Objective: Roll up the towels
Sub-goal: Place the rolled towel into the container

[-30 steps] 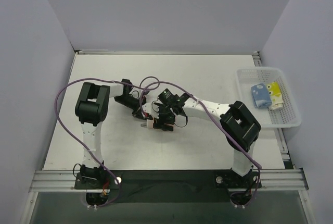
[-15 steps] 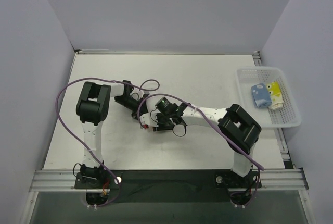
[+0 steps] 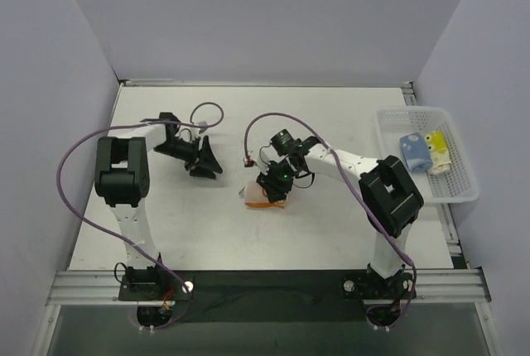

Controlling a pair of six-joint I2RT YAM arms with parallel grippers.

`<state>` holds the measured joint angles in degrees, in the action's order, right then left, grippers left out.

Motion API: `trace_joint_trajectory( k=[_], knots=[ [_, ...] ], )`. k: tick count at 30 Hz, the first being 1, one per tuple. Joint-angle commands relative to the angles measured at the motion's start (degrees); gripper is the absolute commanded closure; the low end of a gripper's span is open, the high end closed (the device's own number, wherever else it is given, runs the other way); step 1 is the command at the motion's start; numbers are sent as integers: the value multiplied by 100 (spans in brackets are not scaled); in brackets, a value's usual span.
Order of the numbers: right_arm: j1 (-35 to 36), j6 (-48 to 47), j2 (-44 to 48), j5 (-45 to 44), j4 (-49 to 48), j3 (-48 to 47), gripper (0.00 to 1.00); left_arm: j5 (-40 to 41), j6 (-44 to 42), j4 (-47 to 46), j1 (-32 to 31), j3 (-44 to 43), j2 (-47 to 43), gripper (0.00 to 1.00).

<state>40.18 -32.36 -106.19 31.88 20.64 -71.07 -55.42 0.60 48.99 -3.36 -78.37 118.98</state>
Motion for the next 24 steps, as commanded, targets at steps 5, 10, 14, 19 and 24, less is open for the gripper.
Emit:
trace_joint_trajectory(
  k=[5,10,14,19,24],
  knots=[
    [-1079,2092,845,1250,581,-232,100,215,-368,-259,775,-749,-876,36],
    [-2407,2655,1223,1163,713,-566,100,260,-228,-267,661,-987,-1122,30],
    [-3542,2691,1557,575,1028,-829,100,268,-157,-276,529,-1189,-1245,29],
    [-5106,2507,1839,-504,1214,-997,100,777,-227,-241,415,-1234,-1491,28],
    [-5653,2094,1682,-1358,1188,-1023,100,1033,-342,101,546,-1312,-1378,28]
  ],
)
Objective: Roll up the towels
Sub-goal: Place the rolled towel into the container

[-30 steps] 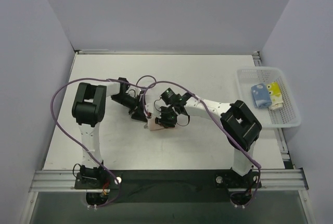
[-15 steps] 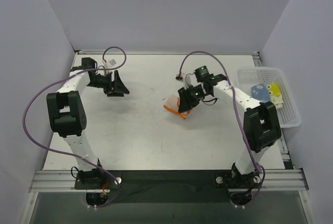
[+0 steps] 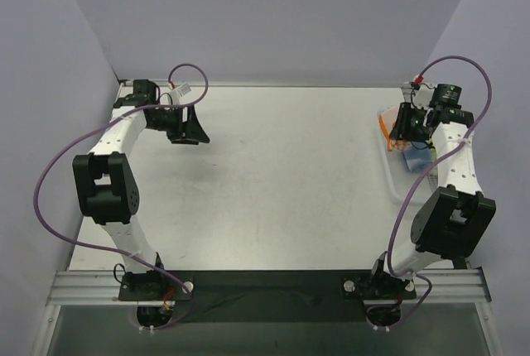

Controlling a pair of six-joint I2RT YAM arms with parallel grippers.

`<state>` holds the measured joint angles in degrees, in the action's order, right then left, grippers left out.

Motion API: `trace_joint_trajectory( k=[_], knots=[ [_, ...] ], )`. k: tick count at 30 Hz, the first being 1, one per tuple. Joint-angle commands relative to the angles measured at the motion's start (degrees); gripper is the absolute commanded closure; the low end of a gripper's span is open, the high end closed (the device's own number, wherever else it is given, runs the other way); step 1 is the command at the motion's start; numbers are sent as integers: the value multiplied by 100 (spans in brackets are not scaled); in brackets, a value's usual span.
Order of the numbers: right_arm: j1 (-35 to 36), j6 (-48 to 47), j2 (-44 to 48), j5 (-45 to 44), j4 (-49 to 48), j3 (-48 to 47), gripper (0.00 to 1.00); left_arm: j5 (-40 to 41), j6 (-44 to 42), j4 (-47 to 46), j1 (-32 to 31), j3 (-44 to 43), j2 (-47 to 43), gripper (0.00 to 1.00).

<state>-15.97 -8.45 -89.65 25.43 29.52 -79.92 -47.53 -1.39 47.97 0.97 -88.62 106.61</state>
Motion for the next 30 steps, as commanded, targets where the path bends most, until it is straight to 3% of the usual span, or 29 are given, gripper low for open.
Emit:
trace_joint_trajectory(
  k=[1,6,16,22,30],
  knots=[
    [-73,-359,-43,-872,265,-147,100,209,-125,248,166,-305,-114,29],
    [-222,-675,-360,-1829,-33,-51,100,375,-353,696,307,-419,-96,29],
    [-214,-869,-799,-2332,-649,381,100,314,-968,2216,940,-1463,369,27],
    [-170,-659,-1160,-1990,-877,486,100,472,-1496,3315,975,-2483,817,27],
    [-144,-377,-1828,-1647,-1176,266,100,595,-1505,3465,975,-2608,932,27]
  ],
)
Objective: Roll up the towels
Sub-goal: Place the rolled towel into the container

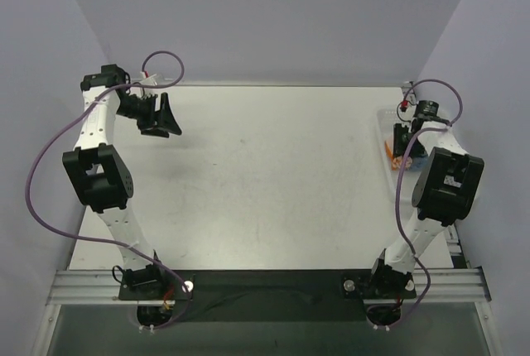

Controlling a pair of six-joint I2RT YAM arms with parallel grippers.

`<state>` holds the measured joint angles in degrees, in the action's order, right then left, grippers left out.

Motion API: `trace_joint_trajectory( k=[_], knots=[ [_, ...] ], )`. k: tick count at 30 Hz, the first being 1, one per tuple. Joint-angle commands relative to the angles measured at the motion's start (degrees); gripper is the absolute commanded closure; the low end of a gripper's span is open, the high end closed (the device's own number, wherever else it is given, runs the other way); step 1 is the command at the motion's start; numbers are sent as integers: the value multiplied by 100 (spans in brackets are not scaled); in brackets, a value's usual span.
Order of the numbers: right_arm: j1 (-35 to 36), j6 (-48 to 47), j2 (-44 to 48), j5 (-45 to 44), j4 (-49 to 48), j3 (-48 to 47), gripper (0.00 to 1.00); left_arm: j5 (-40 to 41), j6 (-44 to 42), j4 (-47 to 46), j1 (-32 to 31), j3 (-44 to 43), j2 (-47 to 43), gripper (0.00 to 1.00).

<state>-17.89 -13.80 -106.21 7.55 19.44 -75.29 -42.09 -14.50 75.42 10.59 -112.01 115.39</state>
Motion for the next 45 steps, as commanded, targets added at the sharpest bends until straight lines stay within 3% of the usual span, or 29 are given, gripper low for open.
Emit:
trace_joint_trajectory(
  k=[1,5,8,13,28,29,31,32,37,38,41,45],
  knots=[
    [57,159,-206,141,-256,-197,100,51,-193,746,13,-278,62,27],
    [93,220,-408,133,-283,-293,100,78,-193,781,13,-322,88,27],
    [145,308,-470,80,-274,-329,89,78,-202,790,13,-357,124,27],
    [163,378,-418,-104,-230,-268,60,78,-193,782,13,-401,176,27],
    [163,282,399,-140,103,-162,35,-28,-220,781,-4,-515,229,25],
    [163,256,495,-140,138,-162,32,-19,-281,799,4,-541,229,3],
    [163,229,584,-105,244,-188,21,25,-273,712,4,-673,229,3],
    [163,211,680,-87,288,-206,11,25,-246,650,13,-752,247,3],
    [154,97,1075,-44,744,-451,6,157,-149,395,13,-1497,405,3],
    [154,71,1155,-8,832,-521,0,218,-115,369,13,-1639,501,3],
    [163,-17,1454,386,1263,-838,0,359,96,254,-4,-2342,747,3],
    [487,-210,1551,826,2140,-1303,0,1340,9,210,-250,-3247,1002,3]
  ],
)
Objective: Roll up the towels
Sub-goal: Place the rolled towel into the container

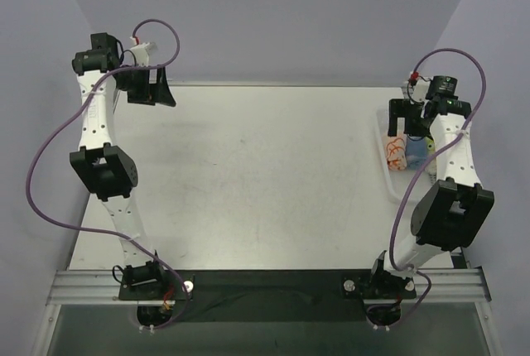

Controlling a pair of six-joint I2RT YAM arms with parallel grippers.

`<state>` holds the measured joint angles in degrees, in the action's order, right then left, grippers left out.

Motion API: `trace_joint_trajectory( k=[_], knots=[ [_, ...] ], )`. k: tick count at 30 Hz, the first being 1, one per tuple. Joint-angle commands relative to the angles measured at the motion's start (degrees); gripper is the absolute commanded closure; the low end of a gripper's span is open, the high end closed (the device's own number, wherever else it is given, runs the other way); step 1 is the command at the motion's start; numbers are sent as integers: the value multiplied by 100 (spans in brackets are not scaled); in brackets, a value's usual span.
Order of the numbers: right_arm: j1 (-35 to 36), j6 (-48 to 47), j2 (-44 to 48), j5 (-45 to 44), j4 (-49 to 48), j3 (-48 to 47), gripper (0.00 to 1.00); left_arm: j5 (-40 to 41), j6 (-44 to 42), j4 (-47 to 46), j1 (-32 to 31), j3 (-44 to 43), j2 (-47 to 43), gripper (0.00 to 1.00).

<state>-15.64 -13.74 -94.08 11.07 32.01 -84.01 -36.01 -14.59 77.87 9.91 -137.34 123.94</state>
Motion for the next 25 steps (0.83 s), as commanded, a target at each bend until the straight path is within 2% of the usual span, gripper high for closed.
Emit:
trace_joint_trajectory(
  k=[1,5,8,9,12,13,16,20,25],
  knots=[
    [498,-191,382,527,964,-476,0,753,18,-35,-226,-846,174,3],
    [1131,212,426,1089,1202,-669,0,937,61,-218,-375,-620,-140,3],
    [1833,442,391,1047,1159,-512,0,1192,-44,-727,-507,555,-806,3],
    [1976,486,399,942,1124,-259,0,1236,-61,-1060,-543,1272,-1010,3],
    [2449,626,461,1142,896,225,0,1473,-158,-1667,-797,2471,-1819,3],
    [2591,661,539,1204,808,575,0,1587,-176,-1782,-876,3232,-2003,3],
    [2996,723,663,1152,395,1226,0,1904,-185,-2073,-1219,4351,-2610,3],
    [3216,890,725,1178,69,1509,0,1773,-150,-2179,-1272,5127,-3068,3],
    [3155,716,672,1082,68,1414,0,1711,-35,-2311,-1246,5226,-3209,3]
  ],
)
